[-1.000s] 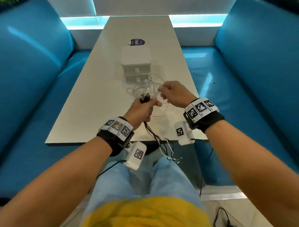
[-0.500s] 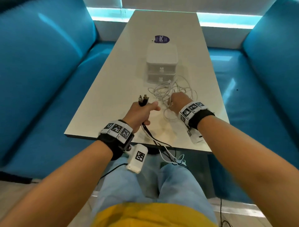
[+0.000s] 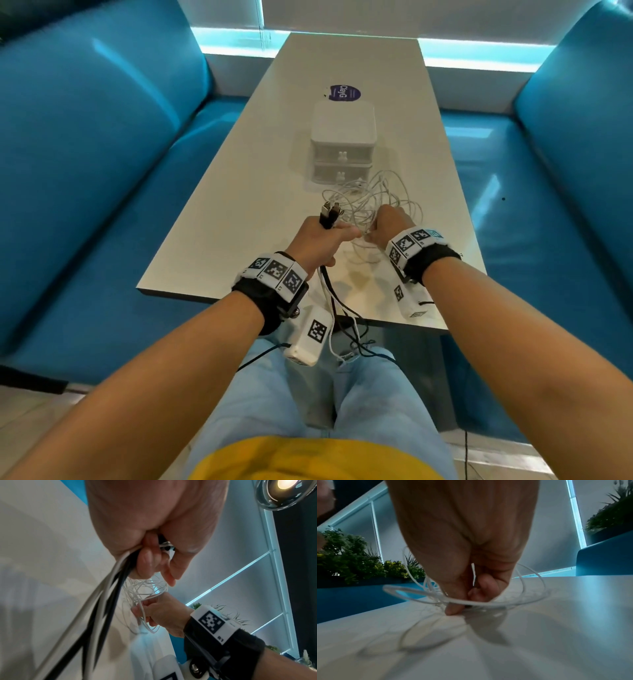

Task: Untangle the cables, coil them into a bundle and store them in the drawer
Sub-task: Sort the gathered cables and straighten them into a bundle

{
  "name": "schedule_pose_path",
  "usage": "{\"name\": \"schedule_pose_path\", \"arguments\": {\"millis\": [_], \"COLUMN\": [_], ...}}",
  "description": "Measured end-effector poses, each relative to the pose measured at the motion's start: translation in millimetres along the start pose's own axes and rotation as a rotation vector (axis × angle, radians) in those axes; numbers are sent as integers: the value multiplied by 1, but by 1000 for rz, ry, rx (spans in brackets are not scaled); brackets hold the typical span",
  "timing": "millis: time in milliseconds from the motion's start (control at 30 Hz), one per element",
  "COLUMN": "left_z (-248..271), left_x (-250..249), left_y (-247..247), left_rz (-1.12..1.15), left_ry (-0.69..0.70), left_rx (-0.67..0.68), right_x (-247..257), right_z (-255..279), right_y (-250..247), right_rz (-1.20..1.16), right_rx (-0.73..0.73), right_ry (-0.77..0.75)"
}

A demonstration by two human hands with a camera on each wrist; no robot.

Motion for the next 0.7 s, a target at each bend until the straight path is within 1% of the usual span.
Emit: {"name": "schedule_pose_path", "arguments": {"millis": [100,167,267,333,400,467,533,633,700], "left_z": [0,0,-5,-7,-9,-10,-9,-4,-3], "left_x": [-2,-8,-20,-25,-26,-26,-27,-31,-31], "left_y": [0,-1,2,6,12,17,20,22,19], "left_rz": [-14,-34,-84,-121,-103,-57,-43,-37,-9], "left_ry": [15,50,142,186,192,197,214,217,192], "left_rx": [-12,-31,-76,-103,-118,-122,-110,-78,-49], "right_x": [3,4,5,6,6,6,7,8,10], "right_z": [5,9,19,28,39,51,61,70,72], "right_y": [-4,-14,-34,-48,-59,-68,-73,-74,-70], "right_rz": [55,32,-85,-220,-384,-524,-605,-762,-853], "right_rx": [10,-28,-148,-188,-153,-89,-44,-11,16], "right_ry": [-53,-122,-249,-316,-378,-430,-469,-490,-482]}}
Point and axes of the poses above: each hand's wrist, its own z-axis away from the middle knuckle, its own y-axis out of the palm, x = y × z, the point moved 4 cm from there along -z, towards the middle knuckle, and after that the axes turned 5 degrees about y, right-handed, at the moved point
